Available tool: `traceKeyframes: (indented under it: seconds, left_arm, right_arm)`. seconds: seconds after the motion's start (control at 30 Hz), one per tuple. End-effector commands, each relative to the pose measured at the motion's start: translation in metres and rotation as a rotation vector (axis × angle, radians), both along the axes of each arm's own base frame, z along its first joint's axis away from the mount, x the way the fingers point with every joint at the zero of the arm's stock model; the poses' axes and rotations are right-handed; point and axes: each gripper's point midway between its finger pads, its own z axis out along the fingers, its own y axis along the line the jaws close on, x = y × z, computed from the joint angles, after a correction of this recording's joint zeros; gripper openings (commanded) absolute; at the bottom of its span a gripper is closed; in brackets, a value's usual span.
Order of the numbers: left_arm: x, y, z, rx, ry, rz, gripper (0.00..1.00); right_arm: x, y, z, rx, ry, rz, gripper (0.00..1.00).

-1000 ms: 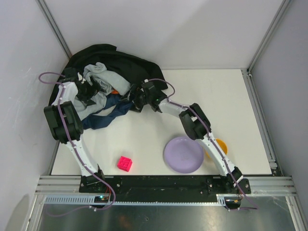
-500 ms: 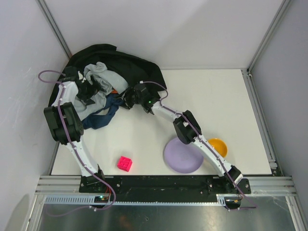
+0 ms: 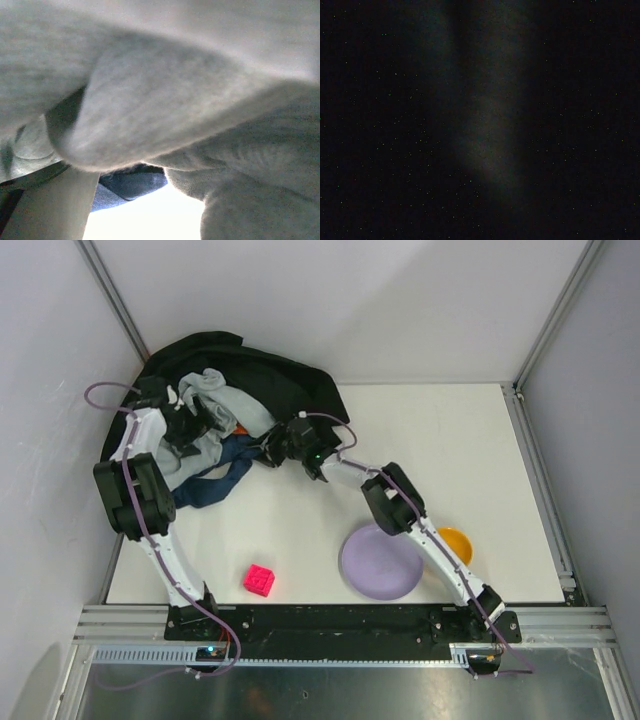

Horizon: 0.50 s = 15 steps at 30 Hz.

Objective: Pick out a specific cloth from the pile

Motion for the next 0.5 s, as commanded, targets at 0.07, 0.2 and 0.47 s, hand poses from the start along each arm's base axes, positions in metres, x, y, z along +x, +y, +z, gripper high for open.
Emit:
traceKeyframes:
  seconds: [0.07,0.2,0.47]
  left_arm:
    - [0.013,-0.036,0.050,0.083,-0.147,-0.126,1.00]
    - [0.011,-0.044,0.061,0.107,-0.170,-0.130,1.00]
    - [-0.014,-0.052,0.068,0.122,-0.165,-0.119,1.00]
  right_arm:
    - [0.020,-0.066,0.077,0.020,-0.135,-0.075,0.00]
    - [0.021,-0.111,0.078,-0.012,-0.137,-0.121,0.00]
    - [-0.001,-0.184,0.044,-0.087,-0.084,-0.130,0.00]
